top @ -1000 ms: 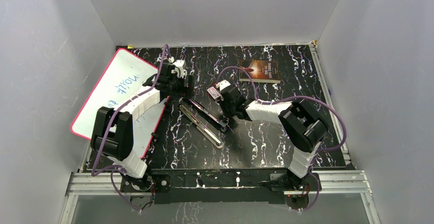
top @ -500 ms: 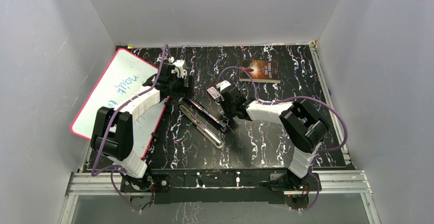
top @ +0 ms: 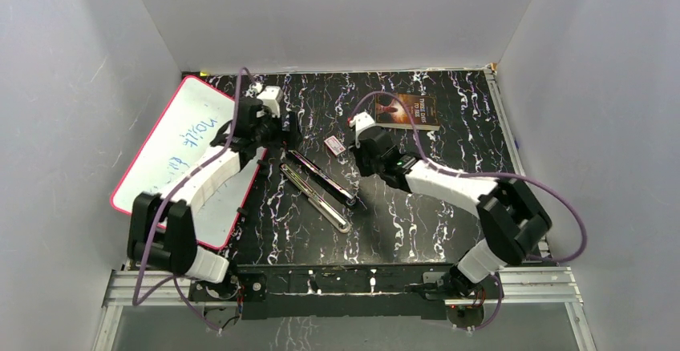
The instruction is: Load the staples into the stapler
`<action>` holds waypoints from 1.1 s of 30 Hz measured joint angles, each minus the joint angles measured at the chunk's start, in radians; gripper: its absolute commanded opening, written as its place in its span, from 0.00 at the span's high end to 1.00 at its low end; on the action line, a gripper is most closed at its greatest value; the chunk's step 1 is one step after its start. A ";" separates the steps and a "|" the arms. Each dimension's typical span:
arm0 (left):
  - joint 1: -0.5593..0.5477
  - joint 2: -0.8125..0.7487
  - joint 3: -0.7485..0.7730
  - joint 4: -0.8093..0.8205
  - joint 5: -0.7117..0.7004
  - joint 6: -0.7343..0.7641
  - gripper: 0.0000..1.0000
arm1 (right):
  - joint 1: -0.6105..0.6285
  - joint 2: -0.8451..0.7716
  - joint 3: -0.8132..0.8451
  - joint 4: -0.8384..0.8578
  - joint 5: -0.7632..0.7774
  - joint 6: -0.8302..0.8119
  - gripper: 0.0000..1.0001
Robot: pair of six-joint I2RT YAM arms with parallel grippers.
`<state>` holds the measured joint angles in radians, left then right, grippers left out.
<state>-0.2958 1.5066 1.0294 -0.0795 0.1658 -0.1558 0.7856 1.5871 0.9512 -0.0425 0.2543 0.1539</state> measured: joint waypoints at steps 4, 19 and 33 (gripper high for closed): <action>0.006 -0.192 -0.082 0.124 0.062 -0.066 0.03 | 0.000 -0.143 -0.010 0.037 -0.022 -0.002 0.99; 0.004 -0.592 -0.372 0.979 0.537 -0.438 0.30 | -0.005 -0.634 -0.117 0.352 -0.584 -0.021 1.00; -0.258 -0.504 -0.309 1.321 0.753 -0.497 0.32 | -0.005 -0.670 -0.110 0.508 -0.835 0.013 1.00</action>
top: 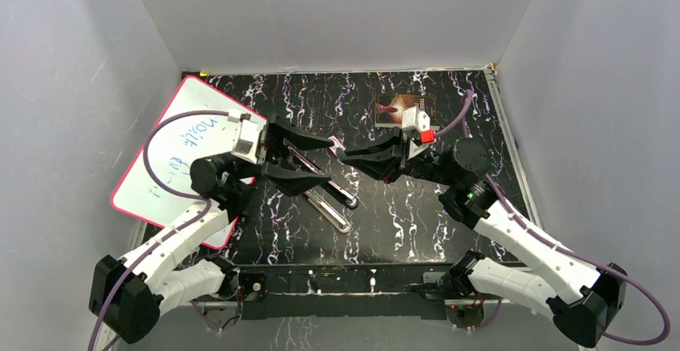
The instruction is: Load the staples into the stapler
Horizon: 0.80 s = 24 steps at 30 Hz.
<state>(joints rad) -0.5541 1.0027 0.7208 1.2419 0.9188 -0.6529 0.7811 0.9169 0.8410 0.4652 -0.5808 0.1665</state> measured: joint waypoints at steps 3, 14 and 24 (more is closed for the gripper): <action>-0.023 0.035 0.000 0.001 0.003 0.019 0.32 | 0.000 -0.010 0.001 0.012 -0.008 0.009 1.00; -0.042 0.073 0.000 0.008 -0.025 0.045 0.39 | 0.000 -0.027 0.006 0.015 -0.027 0.014 1.00; -0.058 0.090 0.018 0.011 -0.024 0.043 0.48 | 0.000 -0.024 0.018 0.007 -0.026 0.014 1.00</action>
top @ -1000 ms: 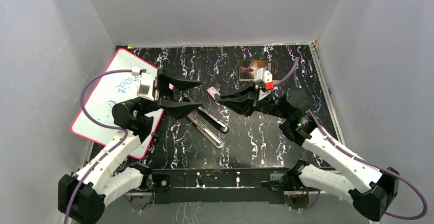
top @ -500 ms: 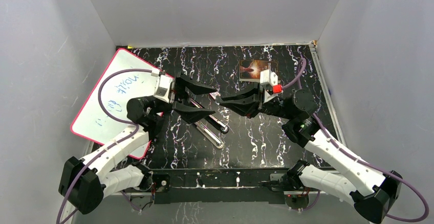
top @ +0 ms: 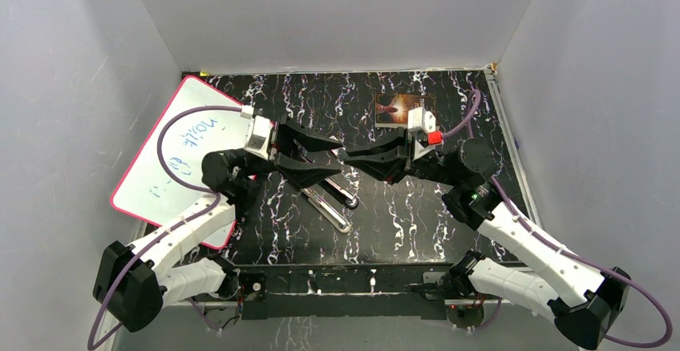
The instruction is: Load the staples into the stapler
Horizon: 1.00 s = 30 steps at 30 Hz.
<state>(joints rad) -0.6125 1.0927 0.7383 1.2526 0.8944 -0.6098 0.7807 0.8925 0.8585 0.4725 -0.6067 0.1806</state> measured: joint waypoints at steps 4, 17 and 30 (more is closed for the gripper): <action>-0.005 0.000 0.002 0.000 0.000 -0.001 0.55 | 0.000 0.006 0.004 -0.002 0.000 0.000 1.00; -0.013 0.000 0.002 0.000 -0.009 -0.004 0.66 | 0.000 0.019 0.006 -0.008 -0.003 0.004 1.00; -0.013 0.000 0.002 0.000 -0.038 -0.010 1.00 | 0.000 0.019 0.019 -0.012 -0.021 0.007 0.86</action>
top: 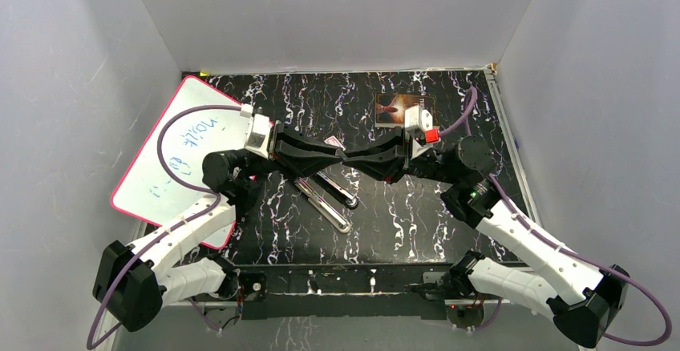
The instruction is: Load the staples into the stapler
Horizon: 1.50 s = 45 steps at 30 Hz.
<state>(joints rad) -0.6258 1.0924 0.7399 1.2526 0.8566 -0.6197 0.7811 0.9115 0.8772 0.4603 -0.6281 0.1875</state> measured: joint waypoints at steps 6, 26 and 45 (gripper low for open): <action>0.000 0.000 0.000 0.001 -0.001 -0.001 1.00 | 0.000 -0.002 0.000 -0.008 -0.002 -0.004 0.50; -0.027 -0.062 0.333 -1.452 -0.087 0.970 1.00 | 0.000 -0.216 -0.018 -0.261 0.610 -0.058 0.42; -0.332 0.244 0.199 -2.009 -0.594 1.344 1.00 | 0.000 -0.174 -0.066 -0.361 0.903 -0.029 0.41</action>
<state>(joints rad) -0.9573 1.3361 0.9390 -0.7567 0.2630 0.7238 0.7807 0.7372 0.8112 0.0994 0.2749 0.1585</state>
